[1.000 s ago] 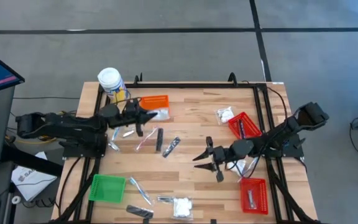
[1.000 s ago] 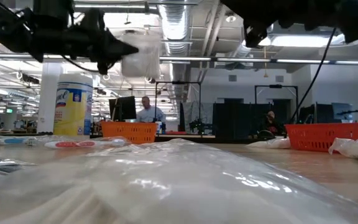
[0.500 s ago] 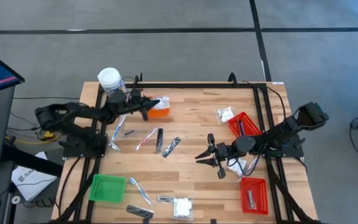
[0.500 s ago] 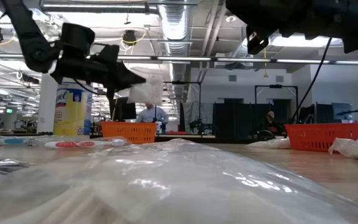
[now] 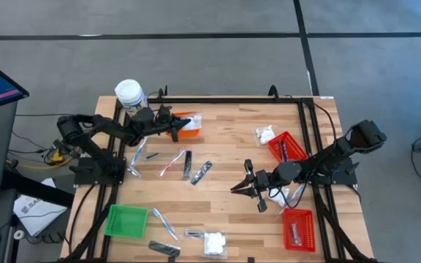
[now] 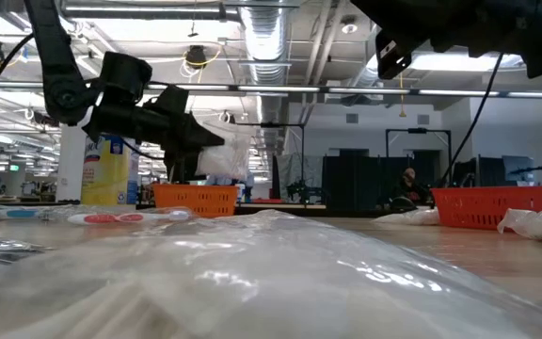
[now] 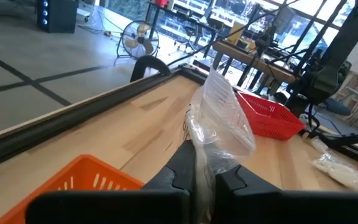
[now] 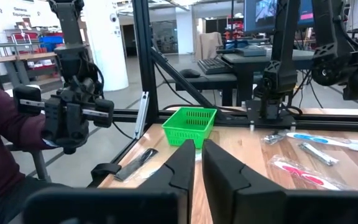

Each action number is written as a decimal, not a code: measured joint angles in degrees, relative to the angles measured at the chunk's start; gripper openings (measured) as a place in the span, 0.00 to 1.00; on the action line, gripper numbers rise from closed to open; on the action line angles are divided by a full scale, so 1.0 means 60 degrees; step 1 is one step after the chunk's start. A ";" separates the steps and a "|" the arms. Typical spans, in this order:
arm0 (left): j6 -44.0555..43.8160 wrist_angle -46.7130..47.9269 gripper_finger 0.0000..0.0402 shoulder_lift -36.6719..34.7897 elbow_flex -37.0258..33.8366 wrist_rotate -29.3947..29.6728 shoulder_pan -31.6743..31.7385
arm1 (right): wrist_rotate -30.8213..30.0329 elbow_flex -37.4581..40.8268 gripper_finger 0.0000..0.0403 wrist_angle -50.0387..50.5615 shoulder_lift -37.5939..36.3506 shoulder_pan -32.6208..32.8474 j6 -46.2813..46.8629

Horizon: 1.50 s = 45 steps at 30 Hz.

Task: Pick & Place Travel size toiletries
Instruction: Put the white cotton pack into the orange basket

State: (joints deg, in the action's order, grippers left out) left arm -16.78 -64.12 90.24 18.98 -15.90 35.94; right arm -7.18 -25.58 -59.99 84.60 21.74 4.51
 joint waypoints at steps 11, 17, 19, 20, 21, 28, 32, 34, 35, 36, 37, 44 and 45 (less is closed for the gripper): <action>0.0223 0.0022 0.01 -0.0004 -0.0256 0.0455 -0.0004 | -0.0019 -0.0004 0.02 0.0179 0.0004 0.0000 0.0004; 0.0714 0.0454 0.01 -0.0007 -0.0302 0.1218 -0.0284 | -0.0020 -0.0004 0.02 0.0189 0.0004 0.0000 0.0007; 0.0951 0.0542 0.01 -0.0009 -0.0303 0.1627 -0.0462 | -0.0020 -0.0004 0.02 0.0189 0.0004 0.0000 0.0007; 0.1048 0.0554 0.01 -0.0008 -0.0305 0.1773 -0.0536 | -0.0020 -0.0004 0.02 0.0191 0.0004 0.0000 0.0007; 0.1119 0.0553 0.01 -0.0011 -0.0305 0.1862 -0.0582 | -0.0018 -0.0004 0.02 0.0191 0.0004 0.0000 0.0007; 0.1228 0.0782 0.01 -0.0011 -0.0305 0.2189 -0.0627 | -0.0018 -0.0004 0.02 0.0202 0.0004 0.0000 0.0036; 0.1227 0.0874 0.01 -0.0011 -0.0305 0.2189 -0.0627 | -0.0018 -0.0004 0.02 0.0201 0.0004 0.0000 0.0034; 0.1224 0.0869 0.01 -0.0011 -0.0305 0.2170 -0.0647 | -0.0018 -0.0004 0.02 0.0202 0.0004 0.0000 0.0033; 0.1227 0.0870 0.01 -0.0011 -0.0305 0.2160 -0.0682 | -0.0018 -0.0004 0.02 0.0204 0.0004 0.0000 0.0033; 0.1224 0.0874 0.01 -0.0011 -0.0305 0.2160 -0.0723 | -0.0018 -0.0004 0.02 0.0201 0.0004 0.0000 0.0033; 0.1224 0.0872 0.01 -0.0011 -0.0305 0.2159 -0.0786 | -0.0018 -0.0004 0.02 0.0200 0.0004 0.0000 0.0030; 0.1249 0.0913 0.01 -0.0011 -0.0116 0.2121 -0.1248 | -0.0018 -0.0004 0.02 0.0200 0.0004 0.0000 0.0000; 0.1249 0.0914 0.01 -0.0011 -0.0081 0.2115 -0.1323 | -0.0018 -0.0005 0.02 0.0200 0.0004 0.0000 0.0000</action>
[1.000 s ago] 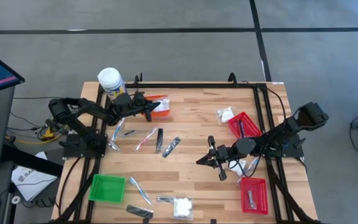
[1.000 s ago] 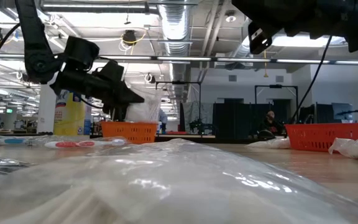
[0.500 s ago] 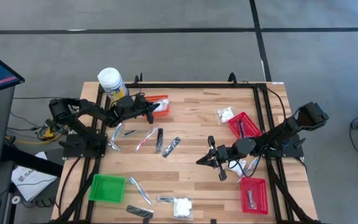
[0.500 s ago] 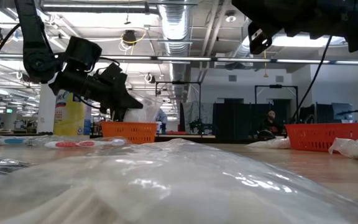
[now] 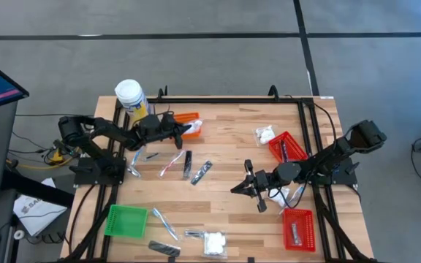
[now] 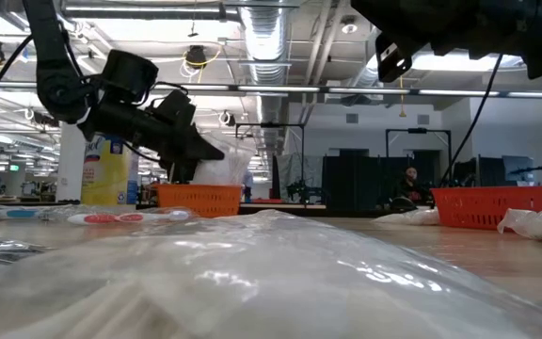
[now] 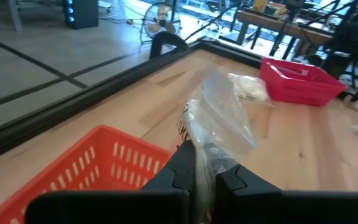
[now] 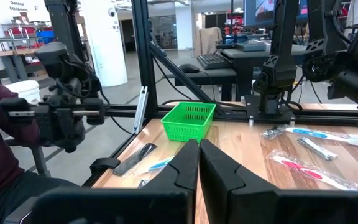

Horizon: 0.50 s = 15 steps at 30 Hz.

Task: Pick & Place Travel size toiletries
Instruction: Put the white cotton pack into the orange basket

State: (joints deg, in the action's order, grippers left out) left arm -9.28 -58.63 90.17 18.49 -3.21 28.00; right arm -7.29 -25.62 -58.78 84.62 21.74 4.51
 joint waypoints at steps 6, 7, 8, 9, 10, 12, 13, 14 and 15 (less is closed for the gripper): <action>0.0082 0.0066 0.01 0.0000 0.0154 -0.0009 -0.0272 | 0.0000 -0.0002 0.02 0.0004 0.0000 0.0000 0.0004; 0.0191 0.0074 0.01 0.0000 0.0158 0.0003 -0.0269 | 0.0000 -0.0002 0.02 0.0004 0.0000 0.0000 0.0008; 0.0252 0.0093 0.01 -0.0003 0.0158 0.0048 -0.0243 | 0.0003 -0.0002 0.02 0.0011 0.0000 0.0000 0.0051; 0.0270 0.0122 0.01 -0.0038 0.0158 0.0060 -0.0197 | 0.0000 -0.0002 0.02 0.0031 0.0000 0.0000 0.0079; 0.0276 0.0123 0.01 -0.0087 0.0154 0.0072 -0.0143 | 0.0002 -0.0002 0.02 0.0071 0.0000 0.0000 0.0117; 0.0286 0.0063 0.01 -0.0106 0.0169 0.0084 -0.0081 | 0.0001 -0.0002 0.02 0.0244 0.0000 0.0000 0.0159; 0.0288 0.0115 0.01 -0.0106 0.0165 0.0092 -0.0035 | 0.0000 -0.0002 0.02 0.0310 0.0005 0.0000 0.0160; 0.0288 0.0152 0.01 -0.0105 0.0165 0.0097 0.0015 | 0.0000 -0.0002 0.02 0.0321 0.0007 0.0000 0.0166; 0.0284 0.0187 0.01 -0.0102 0.0165 0.0104 0.0075 | 0.0000 -0.0002 0.02 0.0311 0.0007 0.0000 0.0176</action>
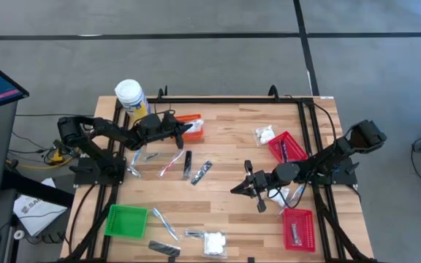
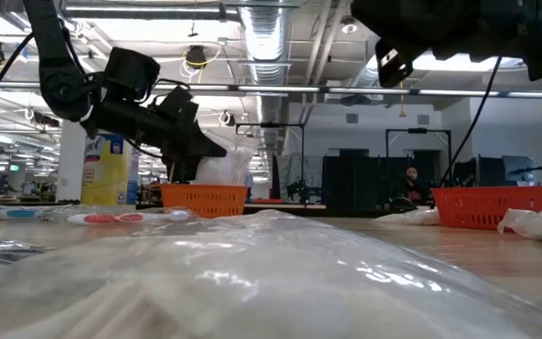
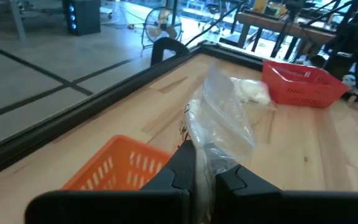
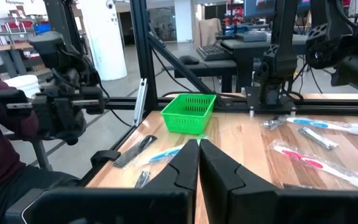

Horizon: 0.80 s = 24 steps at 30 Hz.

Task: Pick & Place Travel size toiletries
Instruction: Put the white cotton pack into the orange basket

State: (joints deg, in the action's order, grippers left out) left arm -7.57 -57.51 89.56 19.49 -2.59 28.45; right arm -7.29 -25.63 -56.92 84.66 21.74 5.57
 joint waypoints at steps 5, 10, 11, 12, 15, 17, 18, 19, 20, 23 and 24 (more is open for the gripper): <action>0.0003 0.0428 0.01 0.0004 -0.0004 0.0010 0.0309 | 0.0001 0.0000 0.02 -0.0009 0.0000 0.0000 0.0006; 0.0003 0.0481 0.01 0.0084 -0.0015 0.0017 0.0374 | 0.0000 0.0000 0.02 -0.0016 0.0000 -0.0003 0.0006; 0.0003 0.0436 0.01 0.0084 -0.0011 0.0014 0.0370 | 0.0000 0.0000 0.02 -0.0016 0.0000 -0.0002 0.0006; 0.0003 0.0425 0.01 0.0084 -0.0011 0.0014 0.0370 | 0.0000 0.0000 0.02 -0.0018 0.0000 0.0000 0.0006; 0.0025 0.0427 0.01 0.0084 -0.0011 0.0026 0.0395 | 0.0000 0.0000 0.02 -0.0020 0.0000 0.0000 0.0006; 0.0047 0.0422 0.01 0.0084 0.0004 0.0107 0.0418 | 0.0001 0.0000 0.02 -0.0020 0.0000 0.0000 0.0006; 0.0061 0.0408 0.01 0.0084 0.0004 0.0140 0.0418 | 0.0002 0.0000 0.02 -0.0025 0.0000 -0.0001 0.0006; 0.0127 0.0384 0.01 0.0084 0.0004 0.0187 0.0418 | 0.0002 0.0000 0.02 -0.0032 0.0000 -0.0004 0.0006; 0.0190 0.0341 0.01 0.0084 0.0004 0.0211 0.0418 | 0.0000 0.0000 0.02 -0.0042 0.0000 -0.0011 0.0006; 0.0220 0.0272 0.01 0.0084 0.0007 0.0529 0.0418 | 0.0000 0.0000 0.02 -0.0042 0.0000 -0.0018 0.0006; 0.0222 0.0271 0.01 0.0084 0.0007 0.0705 0.0416 | 0.0000 0.0000 0.02 -0.0042 0.0000 -0.0020 0.0006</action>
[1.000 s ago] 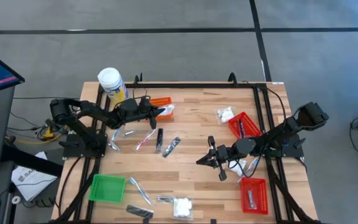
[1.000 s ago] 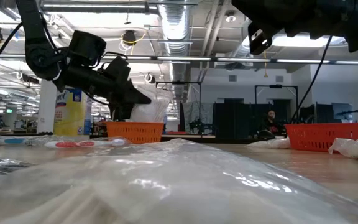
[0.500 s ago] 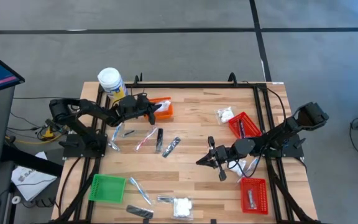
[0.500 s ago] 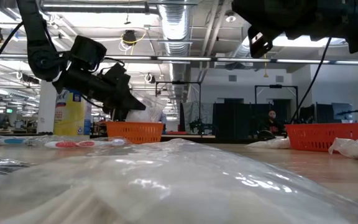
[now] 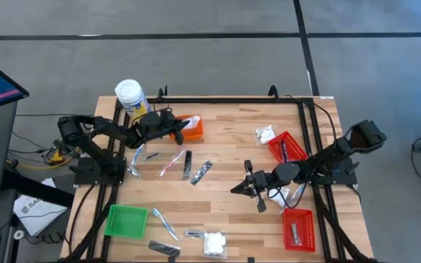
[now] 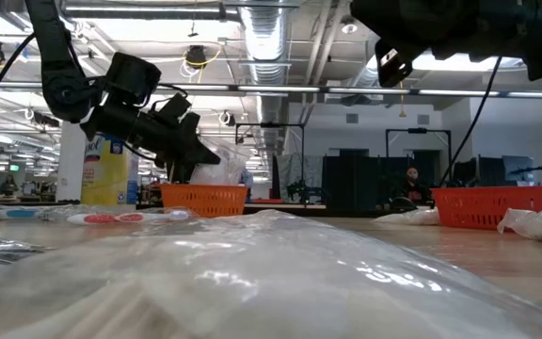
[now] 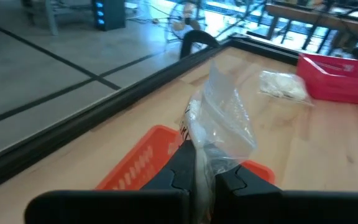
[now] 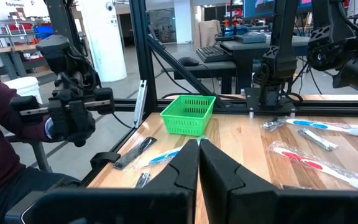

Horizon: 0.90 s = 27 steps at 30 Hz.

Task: Pick & Place Travel size toiletries
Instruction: Put the white cotton pack into the orange basket

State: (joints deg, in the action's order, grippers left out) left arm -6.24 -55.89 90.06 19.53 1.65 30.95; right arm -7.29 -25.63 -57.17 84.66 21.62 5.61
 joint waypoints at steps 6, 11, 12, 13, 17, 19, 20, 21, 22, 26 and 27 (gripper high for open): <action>-0.0002 -0.0114 0.06 0.0000 0.0109 0.0584 0.0002 | 0.0000 0.0000 0.02 0.0000 0.0000 -0.0005 0.0000; -0.0025 -0.0138 0.12 0.0065 0.0308 0.0582 0.0002 | 0.0000 0.0000 0.02 0.0000 -0.0004 -0.0005 0.0000; -0.0025 -0.0131 0.12 0.0126 0.0351 0.0580 0.0002 | 0.0000 0.0000 0.02 0.0000 -0.0004 -0.0005 0.0000; -0.0022 -0.0131 0.13 0.0198 0.0376 0.0580 0.0002 | 0.0000 0.0000 0.02 0.0000 -0.0004 -0.0005 0.0000; -0.0015 -0.0130 0.13 0.1006 0.0678 0.0580 0.0002 | 0.0000 0.0000 0.02 0.0000 -0.0004 -0.0005 0.0000; -0.0004 -0.0113 0.13 0.1561 0.0907 0.0580 0.0002 | 0.0000 0.0000 0.02 0.0000 -0.0004 -0.0002 0.0000; -0.0006 -0.0109 0.12 0.1834 0.1041 0.0580 0.0002 | 0.0000 0.0000 0.02 0.0000 -0.0004 -0.0002 0.0000; -0.0007 -0.0116 0.12 0.2058 0.1144 0.0580 0.0002 | 0.0000 0.0000 0.02 0.0000 -0.0004 -0.0001 0.0000; -0.0002 -0.0135 0.12 0.2251 0.1260 0.0582 -0.0002 | 0.0000 0.0000 0.02 0.0000 -0.0004 0.0002 0.0000; 0.0004 -0.0175 0.12 0.2468 0.1412 0.0695 -0.0046 | 0.0000 0.0000 0.02 0.0015 -0.0004 0.0002 0.0000; -0.0002 -0.0113 0.13 0.2377 0.1372 0.0737 -0.0056 | 0.0000 0.0000 0.02 0.0023 -0.0004 0.0002 0.0000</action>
State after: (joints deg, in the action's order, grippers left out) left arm -6.25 -56.56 104.33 27.76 6.07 30.61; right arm -7.29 -25.63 -57.03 84.64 21.63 5.61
